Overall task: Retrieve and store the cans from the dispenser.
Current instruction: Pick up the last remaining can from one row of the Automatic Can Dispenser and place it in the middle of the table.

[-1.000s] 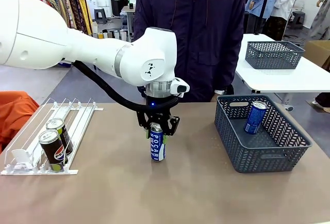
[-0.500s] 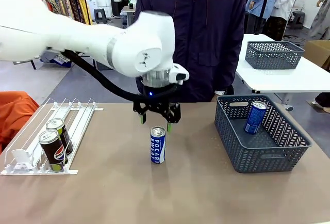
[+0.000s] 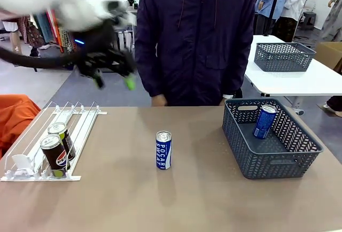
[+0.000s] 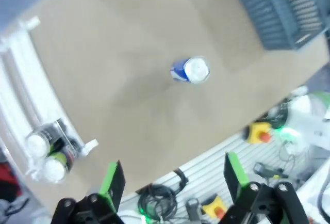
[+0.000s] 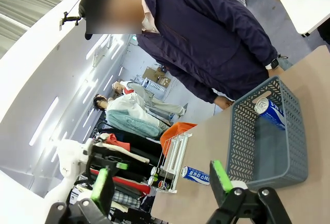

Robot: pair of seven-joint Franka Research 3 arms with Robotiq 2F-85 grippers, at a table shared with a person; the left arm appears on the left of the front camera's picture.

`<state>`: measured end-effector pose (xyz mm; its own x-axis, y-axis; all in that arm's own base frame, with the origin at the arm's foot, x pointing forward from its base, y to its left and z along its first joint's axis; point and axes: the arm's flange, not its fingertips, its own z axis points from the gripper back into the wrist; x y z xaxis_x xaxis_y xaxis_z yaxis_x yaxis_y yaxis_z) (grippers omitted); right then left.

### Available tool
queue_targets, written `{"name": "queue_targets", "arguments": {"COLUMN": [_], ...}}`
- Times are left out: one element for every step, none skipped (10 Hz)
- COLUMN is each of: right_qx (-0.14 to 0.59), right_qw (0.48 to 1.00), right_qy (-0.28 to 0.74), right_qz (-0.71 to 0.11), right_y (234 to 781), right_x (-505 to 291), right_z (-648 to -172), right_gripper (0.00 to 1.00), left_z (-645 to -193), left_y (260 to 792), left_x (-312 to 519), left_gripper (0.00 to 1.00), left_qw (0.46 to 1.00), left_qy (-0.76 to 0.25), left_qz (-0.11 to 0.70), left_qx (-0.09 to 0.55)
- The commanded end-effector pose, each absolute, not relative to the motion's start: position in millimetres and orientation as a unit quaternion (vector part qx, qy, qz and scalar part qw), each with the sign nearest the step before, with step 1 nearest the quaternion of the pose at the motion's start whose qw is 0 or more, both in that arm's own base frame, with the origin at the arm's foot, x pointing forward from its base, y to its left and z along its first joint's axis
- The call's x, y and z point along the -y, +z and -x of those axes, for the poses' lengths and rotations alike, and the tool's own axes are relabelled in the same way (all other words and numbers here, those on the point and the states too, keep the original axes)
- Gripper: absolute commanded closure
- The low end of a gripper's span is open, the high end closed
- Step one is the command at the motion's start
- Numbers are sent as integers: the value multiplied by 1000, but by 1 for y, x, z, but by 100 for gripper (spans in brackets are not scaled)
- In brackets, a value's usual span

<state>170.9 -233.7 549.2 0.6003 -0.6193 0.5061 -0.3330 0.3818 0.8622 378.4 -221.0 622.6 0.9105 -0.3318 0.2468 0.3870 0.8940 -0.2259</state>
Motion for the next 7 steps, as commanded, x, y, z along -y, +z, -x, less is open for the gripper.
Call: {"name": "queue_targets", "arguments": {"right_qx": [451,451,451,451,451,451,451], "right_qw": [698,698,698,698,698,698,698], "right_qy": [-92,-92,-92,-92,-92,-92,-92], "right_qz": [-549,-549,-549,-549,-549,-549,-549], "right_y": [553,553,553,553,553,553,553], "right_x": [233,233,233,233,233,233,233], "right_z": [-175,-175,-175,-175,-175,-175,-175], "right_gripper": [0,0,0,0,0,0,0], "left_z": [-379,-374,-367,-355,-343,-336,-336], "left_y": [621,623,609,583,544,513,492], "left_x": [106,39,-26,-82,-126,-148,-155], "left_gripper": [0,0,0,0,0,0,0], "left_qw": [953,931,906,866,830,808,795], "left_qy": [-142,-129,-69,-48,-2,33,29], "left_qz": [245,327,400,481,542,573,594], "left_qx": [105,102,119,126,132,133,124]}}
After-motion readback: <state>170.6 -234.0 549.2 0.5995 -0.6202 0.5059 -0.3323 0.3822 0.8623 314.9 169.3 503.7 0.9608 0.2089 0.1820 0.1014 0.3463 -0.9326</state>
